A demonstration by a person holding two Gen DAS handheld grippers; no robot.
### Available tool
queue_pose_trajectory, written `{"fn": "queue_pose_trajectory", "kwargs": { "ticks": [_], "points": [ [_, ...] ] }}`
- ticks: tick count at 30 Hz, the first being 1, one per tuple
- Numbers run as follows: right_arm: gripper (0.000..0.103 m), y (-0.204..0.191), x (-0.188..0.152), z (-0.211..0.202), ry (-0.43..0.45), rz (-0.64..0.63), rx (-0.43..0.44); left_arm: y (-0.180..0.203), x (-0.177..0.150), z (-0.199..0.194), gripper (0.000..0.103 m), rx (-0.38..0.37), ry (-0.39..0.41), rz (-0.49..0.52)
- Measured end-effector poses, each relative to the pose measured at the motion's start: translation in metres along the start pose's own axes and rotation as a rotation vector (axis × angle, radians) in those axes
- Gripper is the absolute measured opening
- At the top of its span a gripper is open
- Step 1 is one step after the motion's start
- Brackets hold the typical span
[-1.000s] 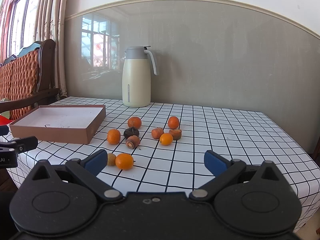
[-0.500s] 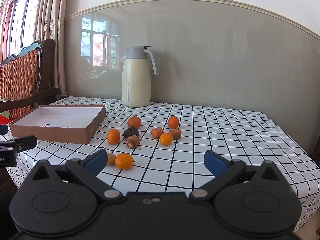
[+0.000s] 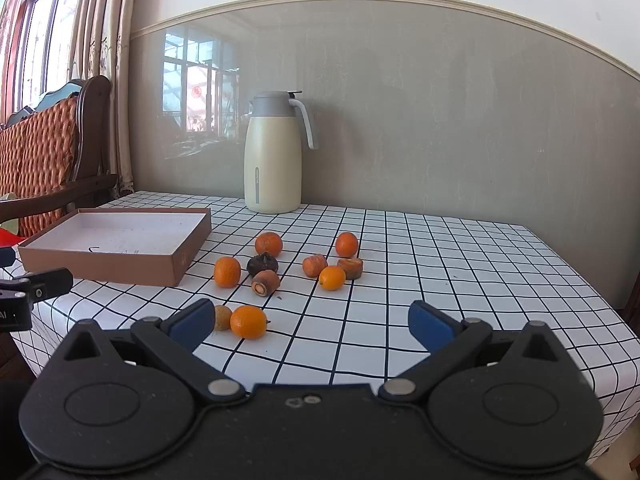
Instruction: Organize fruits
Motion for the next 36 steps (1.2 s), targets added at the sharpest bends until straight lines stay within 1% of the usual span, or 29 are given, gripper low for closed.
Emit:
{"fn": "queue_pose_trajectory", "kwargs": {
  "ticks": [36],
  "points": [
    [0.097, -0.0019, 0.0003, 0.001, -0.002, -0.001, -0.001, 0.0018, -0.0002, 0.0012, 0.103, 0.001, -0.002, 0.003]
  ]
}}
Point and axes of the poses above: each gripper's, at about its wrist camera, not at the fingertips, and z roughly the way its jaws point, y to its right, x to its top, the point moved 10 cm from there along z, roughly the way its jaws point, and after that the axes turned 6 degrees about -x, right-handed, at the moved point
